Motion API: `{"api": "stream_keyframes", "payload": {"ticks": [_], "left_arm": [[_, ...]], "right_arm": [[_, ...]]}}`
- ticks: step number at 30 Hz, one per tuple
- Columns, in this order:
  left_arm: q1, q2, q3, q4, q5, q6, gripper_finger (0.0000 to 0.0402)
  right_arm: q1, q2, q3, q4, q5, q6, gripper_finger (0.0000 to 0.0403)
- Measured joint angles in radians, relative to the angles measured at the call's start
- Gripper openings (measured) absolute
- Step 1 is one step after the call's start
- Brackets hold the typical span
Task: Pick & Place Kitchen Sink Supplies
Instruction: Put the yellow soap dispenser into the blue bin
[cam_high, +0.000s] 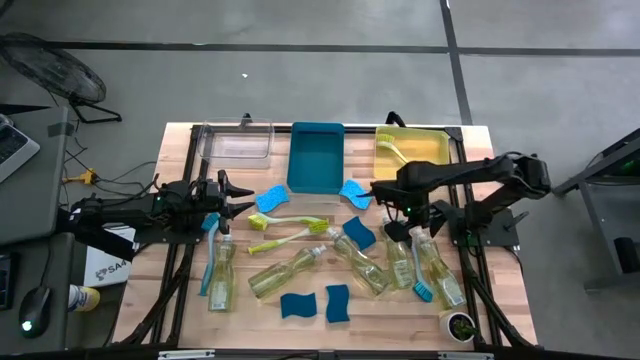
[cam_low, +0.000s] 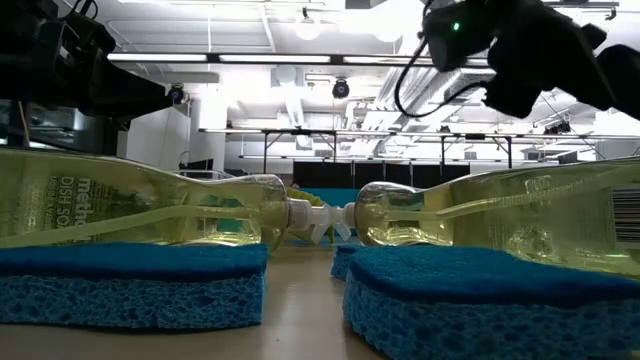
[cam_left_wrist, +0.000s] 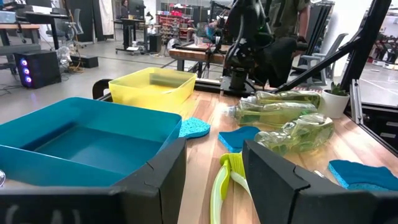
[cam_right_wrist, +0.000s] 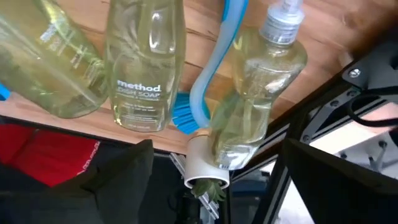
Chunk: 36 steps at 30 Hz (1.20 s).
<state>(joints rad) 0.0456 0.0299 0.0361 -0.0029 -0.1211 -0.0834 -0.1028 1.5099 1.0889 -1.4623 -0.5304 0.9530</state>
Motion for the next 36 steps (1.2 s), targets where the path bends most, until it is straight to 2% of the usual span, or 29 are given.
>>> {"api": "stream_keyframes", "payload": {"ticks": [4,11,23,30,36], "left_arm": [[0.0,0.0,0.0,0.0,0.0,0.0,0.0154],[0.0,0.0,0.0,0.0,0.0,0.0,0.0154],[0.0,0.0,0.0,0.0,0.0,0.0,0.0154],[0.0,0.0,0.0,0.0,0.0,0.0,0.0154],[0.0,0.0,0.0,0.0,0.0,0.0,0.0154]], "right_arm": [[-0.052,0.015,-0.04,0.005,-0.011,-0.02,0.0378],[-0.056,0.015,-0.183,0.134,-0.138,-0.017,0.0383],[-0.056,0.014,-0.352,0.285,-0.112,-0.024,0.0383],[-0.072,0.015,-0.415,0.353,-0.031,-0.101,0.0383],[-0.099,0.062,-0.445,0.43,-0.025,-0.171,0.0383]]}}
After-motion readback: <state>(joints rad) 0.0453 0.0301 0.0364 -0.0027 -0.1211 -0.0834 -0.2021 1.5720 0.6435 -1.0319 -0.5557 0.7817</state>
